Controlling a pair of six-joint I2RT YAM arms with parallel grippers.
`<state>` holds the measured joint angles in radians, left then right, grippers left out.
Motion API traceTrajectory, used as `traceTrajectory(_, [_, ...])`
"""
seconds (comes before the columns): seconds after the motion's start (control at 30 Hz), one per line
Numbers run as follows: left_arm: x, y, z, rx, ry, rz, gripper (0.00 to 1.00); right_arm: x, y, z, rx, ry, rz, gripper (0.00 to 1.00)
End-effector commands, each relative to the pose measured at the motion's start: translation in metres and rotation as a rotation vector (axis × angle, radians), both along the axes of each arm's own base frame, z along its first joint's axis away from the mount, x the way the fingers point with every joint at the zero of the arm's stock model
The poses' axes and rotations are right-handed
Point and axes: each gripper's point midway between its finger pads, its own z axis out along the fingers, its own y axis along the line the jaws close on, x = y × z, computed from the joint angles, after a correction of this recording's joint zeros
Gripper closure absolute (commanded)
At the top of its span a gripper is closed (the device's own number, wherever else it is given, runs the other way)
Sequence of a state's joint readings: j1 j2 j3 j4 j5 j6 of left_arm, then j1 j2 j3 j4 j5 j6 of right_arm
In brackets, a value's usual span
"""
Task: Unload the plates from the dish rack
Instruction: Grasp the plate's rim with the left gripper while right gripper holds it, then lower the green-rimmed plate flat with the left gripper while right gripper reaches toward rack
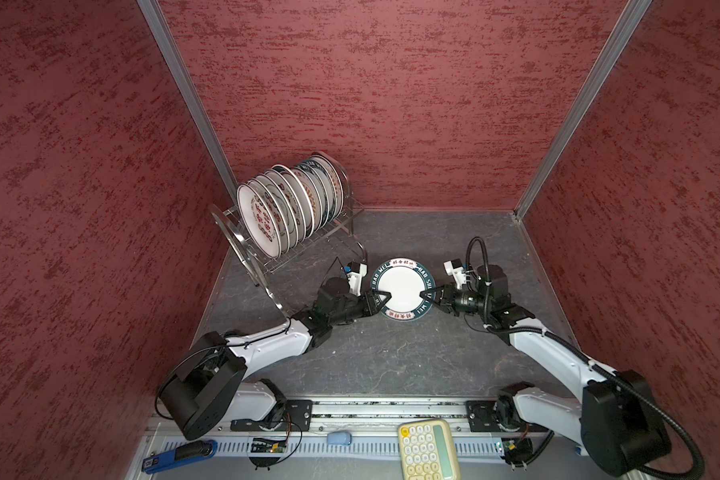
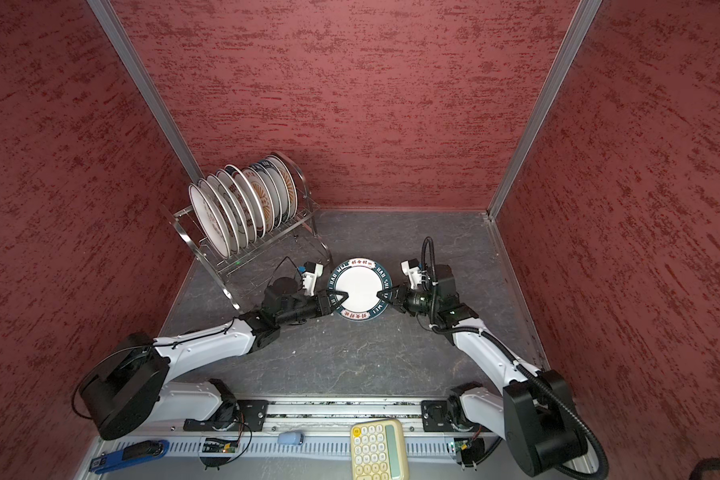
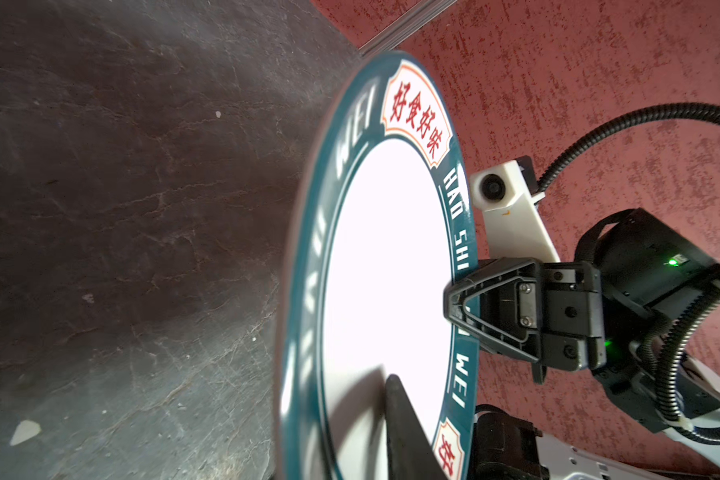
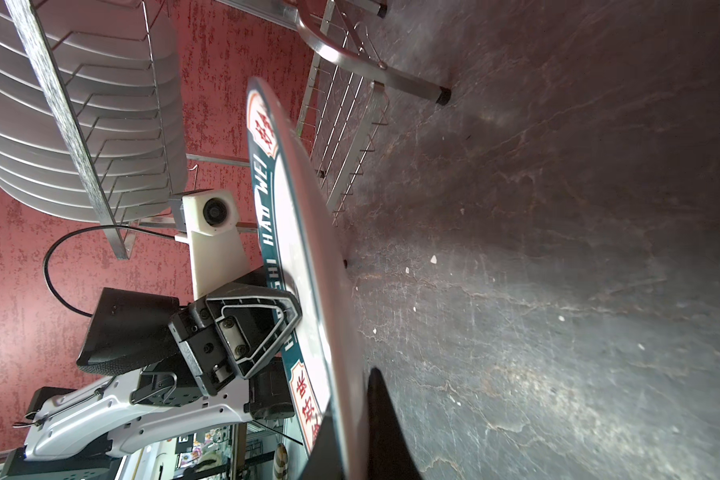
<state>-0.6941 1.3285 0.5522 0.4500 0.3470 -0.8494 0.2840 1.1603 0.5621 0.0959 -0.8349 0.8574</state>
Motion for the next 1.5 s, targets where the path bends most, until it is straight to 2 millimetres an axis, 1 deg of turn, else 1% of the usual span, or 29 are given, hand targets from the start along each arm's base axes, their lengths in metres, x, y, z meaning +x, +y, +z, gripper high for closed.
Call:
traceTrajectory(0.0, [-0.002, -0.003, -0.011, 0.025, 0.005, -0.023, 0.85, 0.002, 0.009, 0.018, 0.049, -0.081, 0.046, 0.95])
traceTrajectory(0.03, [-0.002, -0.002, -0.013, 0.024, 0.014, -0.022, 0.87, 0.002, 0.009, 0.019, 0.052, -0.087, 0.052, 0.91])
traceTrajectory(0.1, [-0.001, -0.001, -0.015, 0.026, 0.026, -0.016, 0.92, 0.003, 0.009, 0.020, 0.054, -0.091, 0.051, 0.76])
traceTrajectory(0.17, [-0.001, -0.001, -0.018, 0.029, 0.041, -0.011, 0.97, 0.004, 0.010, 0.020, 0.051, -0.096, 0.053, 0.69])
traceTrajectory(0.23, [-0.002, 0.001, -0.022, 0.037, 0.060, -0.006, 0.99, 0.007, 0.007, 0.017, 0.038, -0.090, 0.044, 0.59])
traceTrajectory(0.33, [-0.004, 0.004, -0.024, 0.049, 0.078, -0.002, 1.00, 0.013, -0.004, 0.010, -0.006, -0.073, -0.003, 0.44])
traceTrajectory(0.4, [-0.006, 0.007, -0.026, 0.066, 0.100, 0.005, 1.00, 0.022, -0.021, 0.003, -0.071, -0.058, -0.073, 0.35])
traceTrajectory(0.5, [-0.011, 0.014, -0.033, 0.098, 0.154, 0.028, 1.00, 0.040, -0.057, -0.007, -0.268, -0.059, -0.214, 0.27])
traceTrajectory(0.53, [-0.014, 0.017, -0.036, 0.108, 0.179, 0.037, 1.00, 0.046, -0.071, -0.008, -0.341, -0.064, -0.264, 0.26])
traceTrajectory(0.6, [-0.019, 0.022, -0.039, 0.127, 0.219, 0.060, 1.00, 0.057, -0.090, -0.004, -0.440, -0.078, -0.332, 0.24])
traceTrajectory(0.63, [-0.021, 0.024, -0.041, 0.142, 0.239, 0.076, 1.00, 0.065, -0.097, -0.001, -0.483, -0.087, -0.362, 0.23])
traceTrajectory(0.67, [-0.024, 0.026, -0.043, 0.158, 0.254, 0.090, 1.00, 0.070, -0.101, 0.002, -0.508, -0.093, -0.376, 0.23])
traceTrajectory(0.77, [-0.029, 0.029, -0.051, 0.201, 0.302, 0.134, 1.00, 0.090, -0.108, 0.017, -0.552, -0.122, -0.416, 0.22])
traceTrajectory(0.9, [-0.030, 0.024, -0.066, 0.231, 0.345, 0.166, 1.00, 0.114, -0.105, 0.046, -0.549, -0.191, -0.425, 0.21])
traceTrajectory(1.0, [-0.029, 0.012, -0.075, 0.234, 0.352, 0.159, 1.00, 0.127, -0.098, 0.076, -0.540, -0.267, -0.412, 0.22])
traceTrajectory(1.03, [-0.029, 0.006, -0.076, 0.227, 0.346, 0.151, 1.00, 0.132, -0.096, 0.088, -0.554, -0.296, -0.408, 0.21])
traceTrajectory(1.2, [-0.029, -0.016, -0.082, 0.228, 0.336, 0.108, 1.00, 0.147, -0.087, 0.128, -0.598, -0.363, -0.410, 0.20])
traceTrajectory(1.27, [-0.030, -0.023, -0.085, 0.227, 0.340, 0.100, 1.00, 0.150, -0.079, 0.143, -0.616, -0.393, -0.411, 0.19])
traceTrajectory(1.33, [-0.032, -0.027, -0.090, 0.239, 0.358, 0.092, 1.00, 0.150, -0.067, 0.160, -0.628, -0.435, -0.392, 0.18])
traceTrajectory(1.37, [-0.033, -0.028, -0.094, 0.246, 0.372, 0.091, 1.00, 0.149, -0.061, 0.176, -0.619, -0.471, -0.387, 0.18])
traceTrajectory(1.4, [-0.035, -0.029, -0.098, 0.255, 0.384, 0.088, 1.00, 0.154, -0.052, 0.177, -0.619, -0.477, -0.366, 0.18])
traceTrajectory(1.47, [-0.037, -0.028, -0.104, 0.270, 0.403, 0.094, 1.00, 0.155, -0.037, 0.198, -0.596, -0.535, -0.338, 0.18])
